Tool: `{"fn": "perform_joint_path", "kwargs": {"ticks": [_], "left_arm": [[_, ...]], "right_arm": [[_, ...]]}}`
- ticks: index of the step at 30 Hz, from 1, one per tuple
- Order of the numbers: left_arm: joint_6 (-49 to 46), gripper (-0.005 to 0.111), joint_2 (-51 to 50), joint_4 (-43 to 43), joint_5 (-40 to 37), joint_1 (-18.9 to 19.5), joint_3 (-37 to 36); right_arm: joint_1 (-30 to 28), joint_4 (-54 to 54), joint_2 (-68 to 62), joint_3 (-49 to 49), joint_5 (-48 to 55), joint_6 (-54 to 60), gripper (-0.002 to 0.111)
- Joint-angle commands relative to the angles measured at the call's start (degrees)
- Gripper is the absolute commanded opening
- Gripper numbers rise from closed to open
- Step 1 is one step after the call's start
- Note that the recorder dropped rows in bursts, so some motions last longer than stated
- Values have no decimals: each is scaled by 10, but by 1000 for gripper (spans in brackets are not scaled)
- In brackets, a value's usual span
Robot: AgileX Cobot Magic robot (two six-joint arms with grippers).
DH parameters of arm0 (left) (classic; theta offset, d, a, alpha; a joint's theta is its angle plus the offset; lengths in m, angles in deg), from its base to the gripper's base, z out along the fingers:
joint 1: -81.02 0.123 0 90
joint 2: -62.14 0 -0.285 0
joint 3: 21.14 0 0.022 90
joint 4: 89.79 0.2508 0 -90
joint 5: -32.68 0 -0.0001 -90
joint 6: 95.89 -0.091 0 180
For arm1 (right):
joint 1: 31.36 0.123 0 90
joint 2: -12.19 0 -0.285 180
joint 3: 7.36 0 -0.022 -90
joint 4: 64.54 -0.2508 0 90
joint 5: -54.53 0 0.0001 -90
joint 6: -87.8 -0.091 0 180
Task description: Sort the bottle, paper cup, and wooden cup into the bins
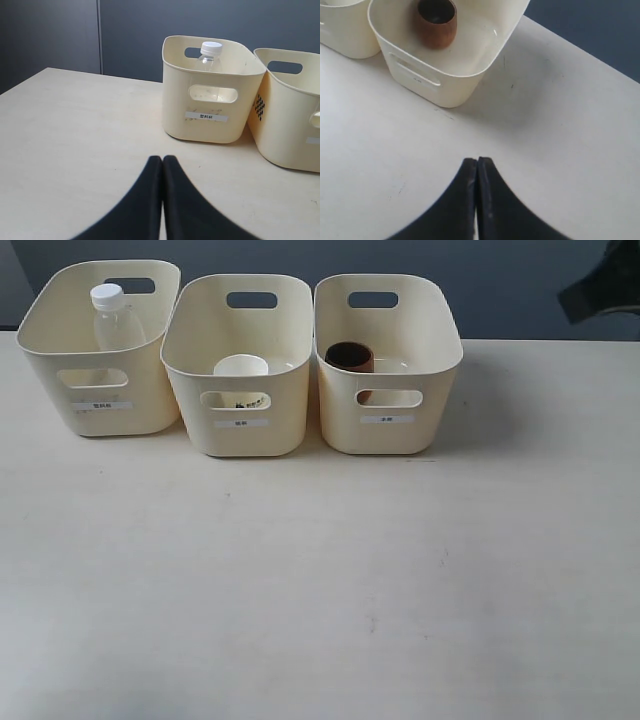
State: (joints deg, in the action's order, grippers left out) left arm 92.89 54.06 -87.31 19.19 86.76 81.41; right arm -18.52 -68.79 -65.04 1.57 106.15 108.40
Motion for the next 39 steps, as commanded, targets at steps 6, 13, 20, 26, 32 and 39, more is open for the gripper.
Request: {"fn": "perform_joint_path", "kwargs": {"ticks": [6,13,20,26,32,39], "left_arm": [[1,0,3,2,3,-2,2],[1,0,3,2,3,-2,2],[1,0,3,2,3,-2,2],[1,0,3,2,3,-2,2],[1,0,3,2,3,-2,2],[1,0,3,2,3,-2,2]], "right_arm": [[-2,-12,204,101,20,-34,-1],[-1,-109,313,101,28,-54,-1],[-1,-160,373,101,30,-54,-1],[-1,-160,390,101,30,-54,-1],[-4,-160,414,103,10,-54,-1],[-68,-178,529,247,-157,21,-1]]}}
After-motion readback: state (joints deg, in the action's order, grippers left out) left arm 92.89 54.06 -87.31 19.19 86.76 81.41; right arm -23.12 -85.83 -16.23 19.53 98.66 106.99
